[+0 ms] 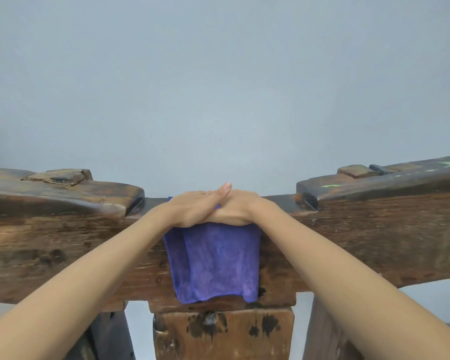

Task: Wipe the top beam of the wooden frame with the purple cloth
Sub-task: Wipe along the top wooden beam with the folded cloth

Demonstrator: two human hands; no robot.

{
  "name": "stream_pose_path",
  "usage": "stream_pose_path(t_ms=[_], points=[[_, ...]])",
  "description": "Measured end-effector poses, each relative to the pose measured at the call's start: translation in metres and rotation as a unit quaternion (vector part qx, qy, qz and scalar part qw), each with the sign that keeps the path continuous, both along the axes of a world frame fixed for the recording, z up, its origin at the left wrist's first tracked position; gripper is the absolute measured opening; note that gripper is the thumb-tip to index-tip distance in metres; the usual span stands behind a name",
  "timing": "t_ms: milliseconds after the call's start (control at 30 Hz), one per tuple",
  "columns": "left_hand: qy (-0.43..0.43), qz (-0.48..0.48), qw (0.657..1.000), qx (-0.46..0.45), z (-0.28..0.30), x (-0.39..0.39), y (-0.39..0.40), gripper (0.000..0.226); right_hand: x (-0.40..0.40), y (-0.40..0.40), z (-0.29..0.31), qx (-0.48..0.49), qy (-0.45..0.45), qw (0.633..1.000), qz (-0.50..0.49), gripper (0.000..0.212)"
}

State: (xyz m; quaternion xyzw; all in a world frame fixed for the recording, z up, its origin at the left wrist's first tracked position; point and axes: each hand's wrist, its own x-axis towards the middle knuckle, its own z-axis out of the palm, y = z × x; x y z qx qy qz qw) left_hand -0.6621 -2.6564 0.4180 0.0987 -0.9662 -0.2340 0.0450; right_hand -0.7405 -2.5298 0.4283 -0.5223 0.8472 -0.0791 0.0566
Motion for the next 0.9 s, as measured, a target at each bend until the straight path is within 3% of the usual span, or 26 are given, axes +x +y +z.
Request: stream_pose_path(t_ms=[167, 267, 333, 400, 433, 533, 567, 633, 733, 833, 900], points=[[0.01, -0.062, 0.998, -0.025, -0.004, -0.021, 0.04, 0.086, -0.004, 0.046, 0.0, -0.008, 0.024, 0.997, -0.075, 0.066], [0.04, -0.102, 0.994, -0.008, -0.007, -0.026, 0.056, 0.075, -0.007, 0.068, -0.006, -0.003, 0.057, 0.987, -0.151, 0.09], [0.062, -0.133, 0.988, 0.049, -0.006, -0.024, 0.057, 0.071, -0.004, 0.081, -0.013, -0.009, 0.077, 0.979, -0.191, 0.112], [0.067, -0.122, 0.982, 0.129, -0.003, -0.026, 0.052, 0.08, 0.0, 0.097, -0.019, -0.019, 0.093, 0.975, -0.202, 0.12], [0.067, -0.1, 0.984, 0.128, -0.003, -0.03, 0.049, 0.084, 0.003, 0.104, -0.021, -0.024, 0.098, 0.975, -0.197, 0.119], [0.005, 0.02, 0.998, -0.066, -0.002, -0.042, 0.037, 0.083, 0.014, 0.122, -0.029, -0.044, 0.102, 0.977, -0.182, 0.104], [-0.028, 0.039, 0.995, -0.092, -0.002, -0.047, 0.037, 0.082, 0.016, 0.129, -0.03, -0.055, 0.106, 0.975, -0.186, 0.093], [-0.057, 0.037, 0.996, -0.065, 0.0, -0.054, 0.034, 0.075, 0.021, 0.132, -0.031, -0.087, 0.138, 0.968, -0.189, 0.065], [-0.016, -0.009, 1.0, -0.015, 0.008, -0.062, 0.041, 0.058, 0.021, 0.143, -0.025, -0.109, 0.214, 0.956, -0.168, 0.039], [0.074, -0.054, 0.994, 0.051, 0.007, -0.067, 0.058, 0.02, 0.015, 0.15, -0.017, -0.127, 0.158, 0.962, -0.182, 0.039], [0.116, -0.07, 0.99, 0.03, 0.009, -0.068, 0.064, 0.006, 0.014, 0.148, -0.013, -0.136, 0.144, 0.96, -0.198, 0.048]])
